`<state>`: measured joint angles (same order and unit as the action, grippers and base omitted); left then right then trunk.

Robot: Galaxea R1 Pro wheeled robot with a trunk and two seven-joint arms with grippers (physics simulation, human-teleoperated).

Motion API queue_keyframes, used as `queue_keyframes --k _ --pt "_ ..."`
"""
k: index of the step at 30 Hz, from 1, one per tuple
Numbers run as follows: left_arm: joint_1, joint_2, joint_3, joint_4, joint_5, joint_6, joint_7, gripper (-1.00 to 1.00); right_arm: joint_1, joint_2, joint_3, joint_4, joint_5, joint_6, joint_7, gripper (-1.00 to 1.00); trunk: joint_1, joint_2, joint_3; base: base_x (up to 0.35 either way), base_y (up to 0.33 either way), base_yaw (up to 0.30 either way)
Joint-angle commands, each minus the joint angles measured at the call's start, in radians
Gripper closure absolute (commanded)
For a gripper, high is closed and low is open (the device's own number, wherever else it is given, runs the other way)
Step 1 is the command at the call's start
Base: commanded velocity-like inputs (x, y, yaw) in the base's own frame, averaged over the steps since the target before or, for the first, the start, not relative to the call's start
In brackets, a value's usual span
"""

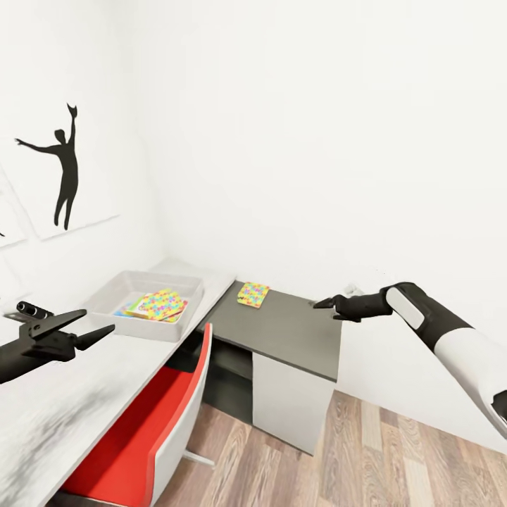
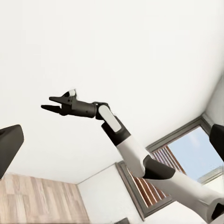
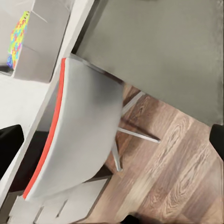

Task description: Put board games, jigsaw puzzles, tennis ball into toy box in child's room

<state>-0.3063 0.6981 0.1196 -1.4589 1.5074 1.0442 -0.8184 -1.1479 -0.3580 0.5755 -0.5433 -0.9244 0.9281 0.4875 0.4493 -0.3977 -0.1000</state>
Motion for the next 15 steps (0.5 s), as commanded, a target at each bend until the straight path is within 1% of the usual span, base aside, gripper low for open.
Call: queue_keyframes --k 1,7,11,13,14,15 --pt "-0.001 0.0 0.0 0.0 -0.002 0.003 -0.004 -1.0 0.004 -0.004 0.005 0.0 0.004 -0.002 0.009 -1.0 0.001 -0.002 -0.001 -0.002 0.001 -0.215" --pt "-0.001 0.0 0.0 0.0 -0.003 0.003 -0.004 -1.0 0.043 -0.029 0.004 0.0 0.004 -0.053 0.016 -1.0 0.001 -0.002 0.006 -0.001 0.0 -0.215" --pt "-0.001 0.003 0.001 0.0 -0.005 0.003 -0.004 -1.0 0.075 -0.06 0.004 0.0 0.003 -0.075 0.028 -1.0 0.001 -0.002 0.011 0.0 0.0 -0.215" --pt "-0.003 0.004 0.001 0.0 -0.005 0.003 -0.004 -1.0 0.089 -0.068 0.004 0.0 0.003 -0.08 0.032 -1.0 0.001 -0.002 0.013 0.0 0.0 -0.215" --pt "-0.005 0.005 0.001 0.0 -0.006 0.003 -0.004 -1.0 0.105 -0.074 0.003 0.0 0.003 -0.087 0.036 -1.0 0.001 -0.002 0.014 0.0 0.0 -0.215" --pt "-0.007 0.006 0.003 0.0 -0.006 0.003 -0.004 -1.0 0.137 -0.082 0.0 0.001 0.003 -0.11 0.039 -1.0 0.001 -0.002 0.016 0.0 0.0 -0.215"
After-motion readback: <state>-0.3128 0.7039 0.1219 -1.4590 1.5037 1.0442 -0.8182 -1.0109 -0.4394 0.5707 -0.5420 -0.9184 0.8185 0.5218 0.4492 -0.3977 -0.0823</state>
